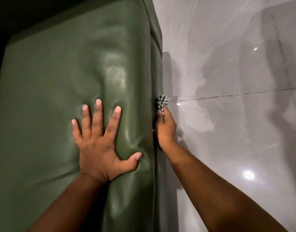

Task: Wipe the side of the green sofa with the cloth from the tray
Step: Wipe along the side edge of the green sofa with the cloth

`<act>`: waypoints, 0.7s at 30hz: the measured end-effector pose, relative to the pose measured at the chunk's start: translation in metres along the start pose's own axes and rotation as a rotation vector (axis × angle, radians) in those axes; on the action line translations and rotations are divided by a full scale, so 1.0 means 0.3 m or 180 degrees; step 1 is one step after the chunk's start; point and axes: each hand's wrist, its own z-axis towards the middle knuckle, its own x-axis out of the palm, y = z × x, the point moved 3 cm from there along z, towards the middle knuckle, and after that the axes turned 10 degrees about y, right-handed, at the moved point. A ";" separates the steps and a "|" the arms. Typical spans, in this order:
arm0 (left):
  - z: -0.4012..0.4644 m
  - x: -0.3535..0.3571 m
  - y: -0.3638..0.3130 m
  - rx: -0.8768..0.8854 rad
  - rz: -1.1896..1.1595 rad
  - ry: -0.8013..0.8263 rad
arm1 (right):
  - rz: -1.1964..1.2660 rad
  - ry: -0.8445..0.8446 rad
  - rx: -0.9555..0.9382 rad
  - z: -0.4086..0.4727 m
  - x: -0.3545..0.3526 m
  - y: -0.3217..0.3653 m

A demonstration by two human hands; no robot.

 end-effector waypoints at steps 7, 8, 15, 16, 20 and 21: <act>-0.036 -0.051 -0.003 -0.0140 -0.0013 0.0643 | 0.1968 -0.0156 0.0188 -0.187 -0.270 0.228; -0.042 -0.064 -0.001 -0.0156 -0.0025 0.0747 | 0.2108 -0.0046 0.0166 -0.229 -0.298 0.281; -0.293 -0.278 -0.123 -0.1121 -0.1086 0.0837 | 0.2044 0.0627 0.0318 -0.556 -0.399 0.558; -0.370 -0.321 -0.135 -0.1373 -0.1242 0.0805 | 0.1958 0.0763 0.0379 -0.623 -0.387 0.589; -0.657 -0.492 -0.151 -0.2419 -0.1740 0.0838 | 0.1495 0.1454 0.0549 -0.870 -0.297 0.703; -0.744 -0.545 -0.155 -0.2695 -0.1834 0.0819 | 0.1342 0.1690 0.0607 -0.948 -0.258 0.726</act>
